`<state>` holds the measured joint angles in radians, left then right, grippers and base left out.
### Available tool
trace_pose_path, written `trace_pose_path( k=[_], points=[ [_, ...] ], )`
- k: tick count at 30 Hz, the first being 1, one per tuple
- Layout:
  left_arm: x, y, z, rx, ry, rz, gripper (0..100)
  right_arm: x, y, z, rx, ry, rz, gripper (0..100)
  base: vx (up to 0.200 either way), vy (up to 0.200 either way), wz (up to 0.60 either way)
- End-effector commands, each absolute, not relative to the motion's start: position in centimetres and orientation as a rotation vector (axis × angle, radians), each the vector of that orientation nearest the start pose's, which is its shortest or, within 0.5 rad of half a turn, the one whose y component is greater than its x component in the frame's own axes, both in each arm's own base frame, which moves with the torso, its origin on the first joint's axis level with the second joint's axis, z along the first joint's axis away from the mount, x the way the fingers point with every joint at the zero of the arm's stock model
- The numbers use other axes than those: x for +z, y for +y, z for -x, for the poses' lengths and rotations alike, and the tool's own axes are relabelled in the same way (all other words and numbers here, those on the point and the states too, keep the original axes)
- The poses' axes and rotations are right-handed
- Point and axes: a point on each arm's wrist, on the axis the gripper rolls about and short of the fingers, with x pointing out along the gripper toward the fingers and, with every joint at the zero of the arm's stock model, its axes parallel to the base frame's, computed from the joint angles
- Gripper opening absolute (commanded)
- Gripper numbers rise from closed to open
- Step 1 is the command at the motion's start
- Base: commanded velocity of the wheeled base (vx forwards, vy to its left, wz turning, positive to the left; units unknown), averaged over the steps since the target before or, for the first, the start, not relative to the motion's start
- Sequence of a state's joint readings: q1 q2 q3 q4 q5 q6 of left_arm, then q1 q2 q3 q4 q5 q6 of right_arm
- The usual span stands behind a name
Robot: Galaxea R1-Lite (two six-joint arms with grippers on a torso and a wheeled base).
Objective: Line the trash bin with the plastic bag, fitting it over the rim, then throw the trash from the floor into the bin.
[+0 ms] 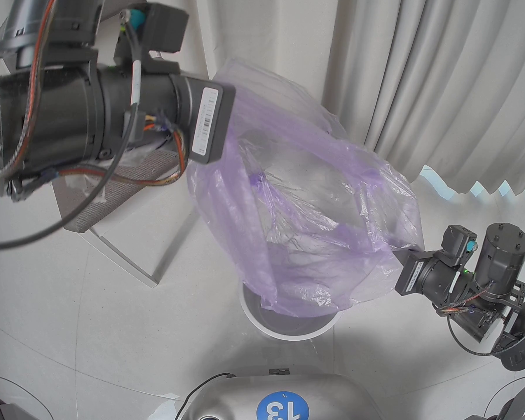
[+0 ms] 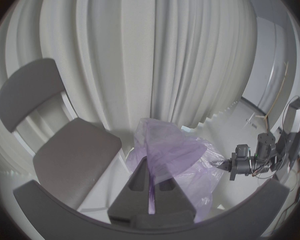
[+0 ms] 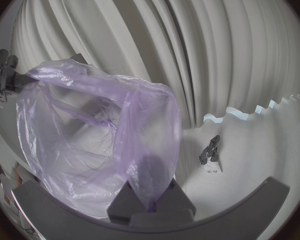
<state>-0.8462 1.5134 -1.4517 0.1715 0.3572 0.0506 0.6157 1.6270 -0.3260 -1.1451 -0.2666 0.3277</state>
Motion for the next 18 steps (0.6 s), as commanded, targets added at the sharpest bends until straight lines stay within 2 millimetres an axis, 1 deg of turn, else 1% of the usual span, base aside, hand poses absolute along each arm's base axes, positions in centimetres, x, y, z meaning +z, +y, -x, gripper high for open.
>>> trace_pose_path(
  k=[1, 2, 3, 10, 14, 16, 17, 18],
  points=[
    [32.7, -18.4, -18.2, -0.493, 0.215, -0.092, 0, 13.9, 12.7, -18.8, 0.344, 0.193, -0.221, 0, 0.0, 0.0, 0.0],
    [32.7, -18.4, -18.2, -0.493, 0.215, -0.092, 0, 13.9, 12.7, -18.8, 0.344, 0.193, -0.221, 0, 0.0, 0.0, 0.0],
    [31.9, -18.4, -18.2, -0.494, 0.231, -0.082, 0, 14.0, 12.6, -18.6, 0.349, 0.19, -0.193, 0, 0.0, 0.0, 0.0],
    [30.0, -18.6, -18.3, -0.5, 0.217, -0.046, 0, 15.5, 12.0, -17.6, 0.417, 0.22, -0.137, 0, 0.0, 0.0, 0.0],
    [27.5, -18.6, -18.2, -0.503, 0.268, -0.007, 0, 17.4, 11.7, -16.4, 0.469, 0.257, -0.103, 0, 0.0, 0.0, 0.0],
    [27.3, -18.6, -18.2, -0.504, 0.272, -0.007, 0, 17.6, 11.7, -16.2, 0.477, 0.258, -0.102, 0, 0.0, 0.0, 0.0],
    [25.9, -18.6, -18.3, -0.512, 0.308, -0.003, 0, 19.0, 11.9, -15.5, 0.532, 0.262, -0.1, 0, 0.0, 0.0, 0.0],
    [25.2, -18.8, -18.4, -0.521, 0.323, 0.013, 0, 19.7, 12.0, -15.1, 0.559, 0.269, -0.096, 0, 0.0, 0.0, 0.0]
  ],
)
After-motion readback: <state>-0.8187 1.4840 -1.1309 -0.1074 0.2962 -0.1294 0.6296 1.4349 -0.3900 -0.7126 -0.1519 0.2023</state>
